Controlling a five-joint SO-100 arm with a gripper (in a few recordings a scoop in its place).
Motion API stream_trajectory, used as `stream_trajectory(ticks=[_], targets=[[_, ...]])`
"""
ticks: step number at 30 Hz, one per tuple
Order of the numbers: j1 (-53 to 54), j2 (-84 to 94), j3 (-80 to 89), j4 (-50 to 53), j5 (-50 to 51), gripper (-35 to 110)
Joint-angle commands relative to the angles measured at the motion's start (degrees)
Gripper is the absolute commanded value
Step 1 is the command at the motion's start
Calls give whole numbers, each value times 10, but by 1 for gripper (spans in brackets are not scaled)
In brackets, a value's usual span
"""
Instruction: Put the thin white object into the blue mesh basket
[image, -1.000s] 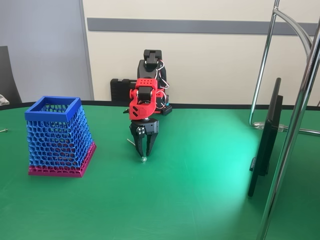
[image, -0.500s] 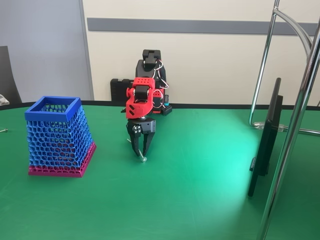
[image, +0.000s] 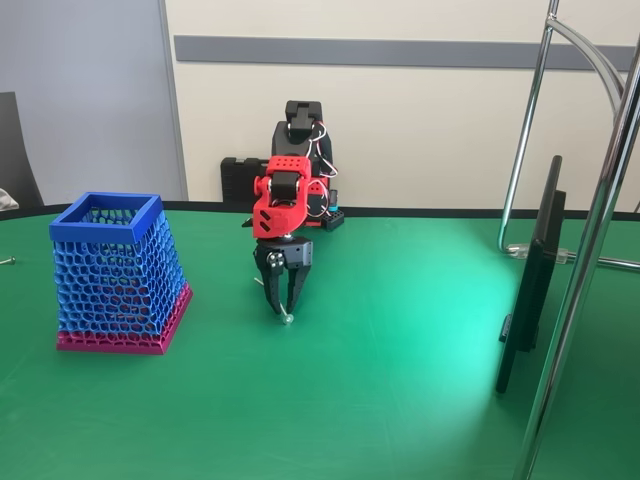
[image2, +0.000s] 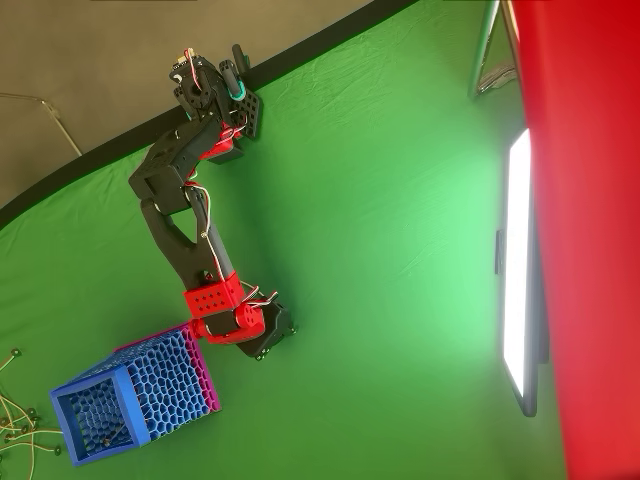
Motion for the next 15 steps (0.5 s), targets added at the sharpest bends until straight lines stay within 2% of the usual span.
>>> stream_trajectory(ticks=[1,15], targets=[[-3,3,-25,4,-4,12],[-5,4,-16,5,11,12]])
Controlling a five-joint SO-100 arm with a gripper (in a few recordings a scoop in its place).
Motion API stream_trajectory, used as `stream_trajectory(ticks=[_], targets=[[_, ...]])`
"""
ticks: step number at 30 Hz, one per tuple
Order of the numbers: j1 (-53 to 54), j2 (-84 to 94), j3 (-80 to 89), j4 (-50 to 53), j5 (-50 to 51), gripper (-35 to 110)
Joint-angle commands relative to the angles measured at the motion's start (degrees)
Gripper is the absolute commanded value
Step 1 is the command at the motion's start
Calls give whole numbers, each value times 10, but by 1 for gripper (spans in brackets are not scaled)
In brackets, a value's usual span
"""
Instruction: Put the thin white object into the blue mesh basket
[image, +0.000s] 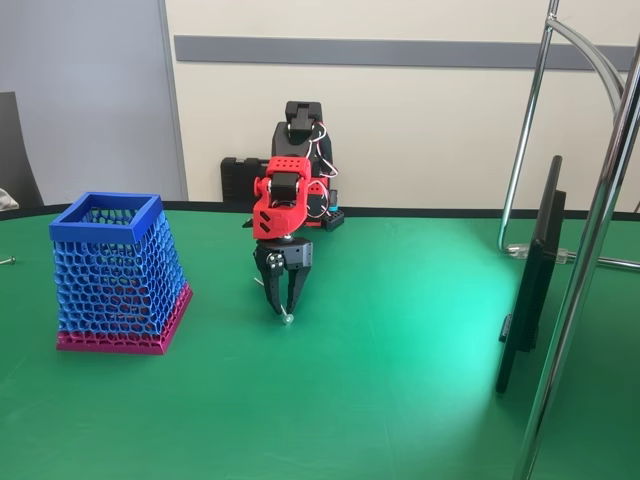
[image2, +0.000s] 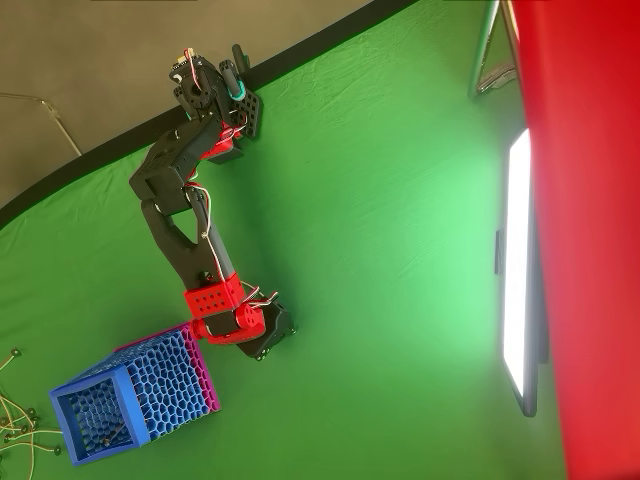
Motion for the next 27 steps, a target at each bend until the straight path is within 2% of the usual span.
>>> stream_trajectory(ticks=[1,14,27], targets=[[-5,8,-11,4,4,11],[-7,6,-7,3,11,8],[-5,11,4,-12,1,12]])
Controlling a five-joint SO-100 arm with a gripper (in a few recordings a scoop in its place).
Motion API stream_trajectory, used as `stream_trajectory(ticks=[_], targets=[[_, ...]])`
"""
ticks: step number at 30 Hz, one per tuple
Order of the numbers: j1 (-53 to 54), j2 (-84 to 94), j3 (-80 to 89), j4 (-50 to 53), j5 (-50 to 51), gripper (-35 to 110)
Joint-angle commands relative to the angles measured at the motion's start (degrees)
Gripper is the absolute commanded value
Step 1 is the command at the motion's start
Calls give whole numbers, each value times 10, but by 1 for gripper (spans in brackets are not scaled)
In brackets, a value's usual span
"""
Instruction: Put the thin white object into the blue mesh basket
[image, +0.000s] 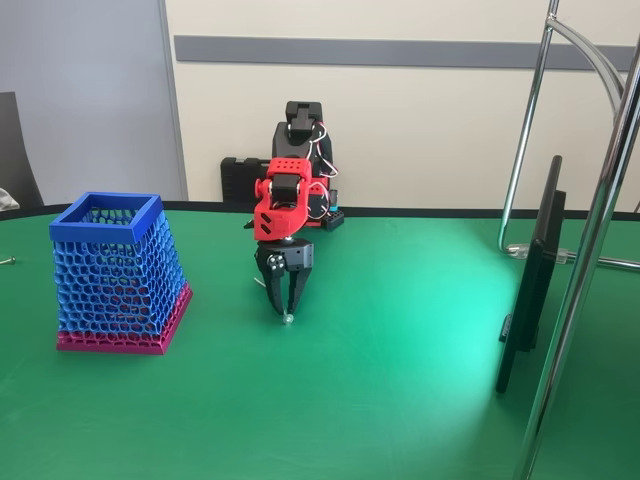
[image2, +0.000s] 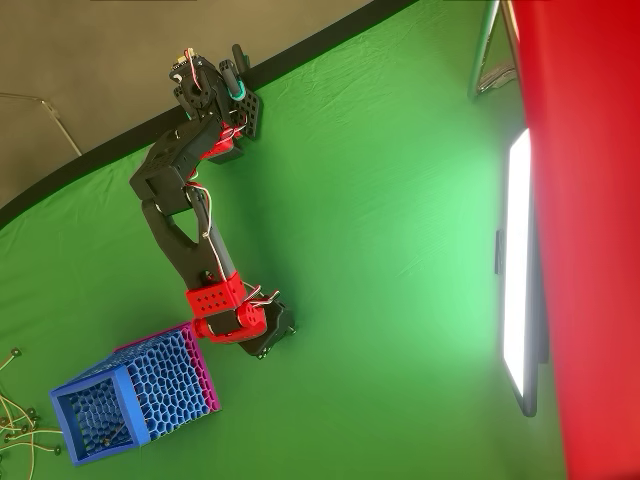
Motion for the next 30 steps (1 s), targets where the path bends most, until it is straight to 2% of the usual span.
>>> stream_trajectory(ticks=[1,8,30], targets=[[-3,9,-8,-6,-6,13],[-1,-18,-52,31,5,10],[-3,-23,-57,29,-5,11]])
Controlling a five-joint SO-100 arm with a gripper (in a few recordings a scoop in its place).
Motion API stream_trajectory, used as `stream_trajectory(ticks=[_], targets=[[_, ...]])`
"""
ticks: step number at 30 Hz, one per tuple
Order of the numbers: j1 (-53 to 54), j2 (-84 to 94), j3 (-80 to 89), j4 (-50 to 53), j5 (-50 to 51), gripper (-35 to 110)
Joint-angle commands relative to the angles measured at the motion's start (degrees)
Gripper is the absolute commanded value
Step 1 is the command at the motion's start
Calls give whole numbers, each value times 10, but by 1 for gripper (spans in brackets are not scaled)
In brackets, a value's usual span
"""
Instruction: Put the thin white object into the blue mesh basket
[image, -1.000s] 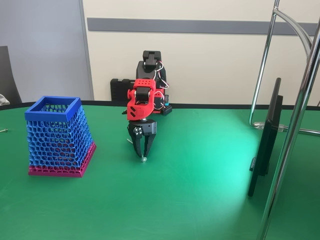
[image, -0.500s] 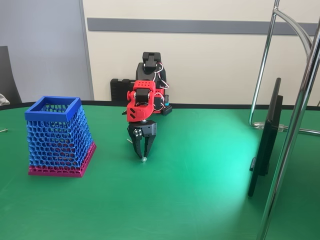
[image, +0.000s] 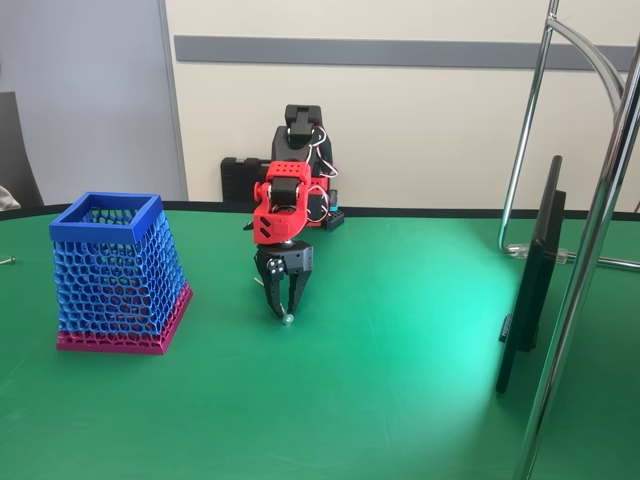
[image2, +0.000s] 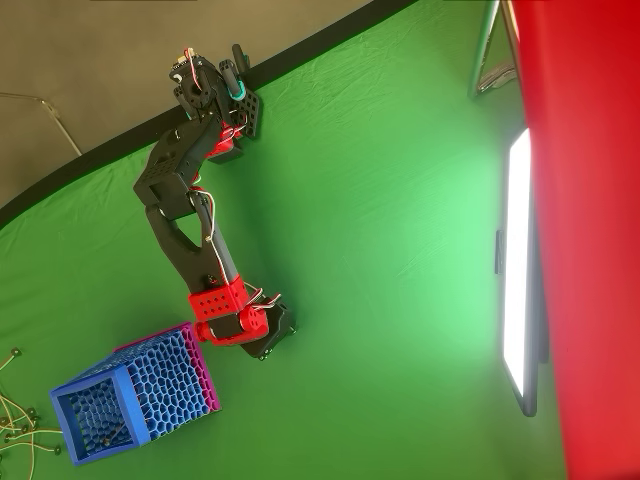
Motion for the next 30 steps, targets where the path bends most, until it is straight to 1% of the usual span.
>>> stream_trajectory(ticks=[1,10,11,14,18,20,22,30], targets=[[-2,8,-16,1,-4,11],[-1,-11,-41,17,-5,10],[-2,-20,-60,29,-13,15],[4,-27,-67,36,-5,19],[4,-30,-70,39,-4,19],[4,-30,-70,40,0,13],[5,-30,-69,40,3,2],[6,-31,-69,41,10,0]])
